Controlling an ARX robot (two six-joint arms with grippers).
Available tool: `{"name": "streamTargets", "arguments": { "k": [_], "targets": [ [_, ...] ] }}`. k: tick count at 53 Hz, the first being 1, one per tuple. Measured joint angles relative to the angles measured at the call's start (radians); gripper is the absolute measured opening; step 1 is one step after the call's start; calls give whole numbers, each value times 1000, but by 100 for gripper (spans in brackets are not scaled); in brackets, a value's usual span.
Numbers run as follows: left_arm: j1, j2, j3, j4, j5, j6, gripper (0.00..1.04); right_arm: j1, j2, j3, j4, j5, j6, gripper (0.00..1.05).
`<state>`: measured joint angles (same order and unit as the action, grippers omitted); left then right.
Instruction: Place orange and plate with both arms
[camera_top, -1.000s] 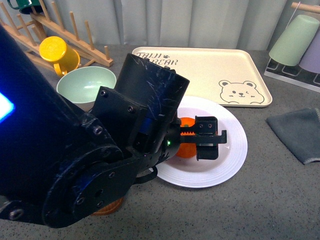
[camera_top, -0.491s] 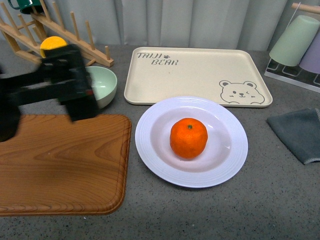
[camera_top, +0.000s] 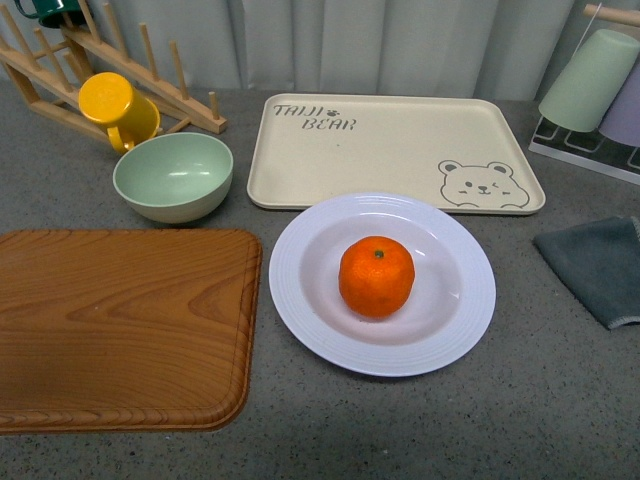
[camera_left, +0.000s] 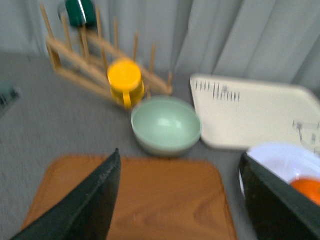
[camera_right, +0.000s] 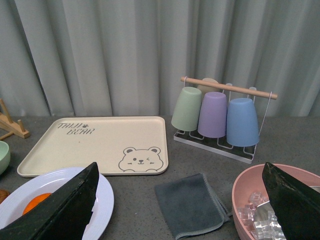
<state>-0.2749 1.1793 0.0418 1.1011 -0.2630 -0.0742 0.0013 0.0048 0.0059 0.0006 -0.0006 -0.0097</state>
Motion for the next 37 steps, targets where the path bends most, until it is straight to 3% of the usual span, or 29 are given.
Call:
{"name": "streamTargets", "arguments": {
  "k": [6,11,16,23,26,37],
  "targets": [
    [44,-119,-19,-73,41,37,44,0,-1,0,0,-1,0,96],
    [92,-315,-19,-290,87,55,21,0,-1,0,0,-2,0,96],
    [121,-414,-21,-367,114,59,5,0,-1,0,0,-1,0,96],
    [163,-548,-21,-487,155,66,4,0,-1,0,0,-2,0,96],
    [231,-607,-22,-541,243,67,4,0,-1,0,0,-2,0,96],
    [271,-737,-22,-659,263,67,4,0,-1,0,0,-1,0,96]
  ]
}}
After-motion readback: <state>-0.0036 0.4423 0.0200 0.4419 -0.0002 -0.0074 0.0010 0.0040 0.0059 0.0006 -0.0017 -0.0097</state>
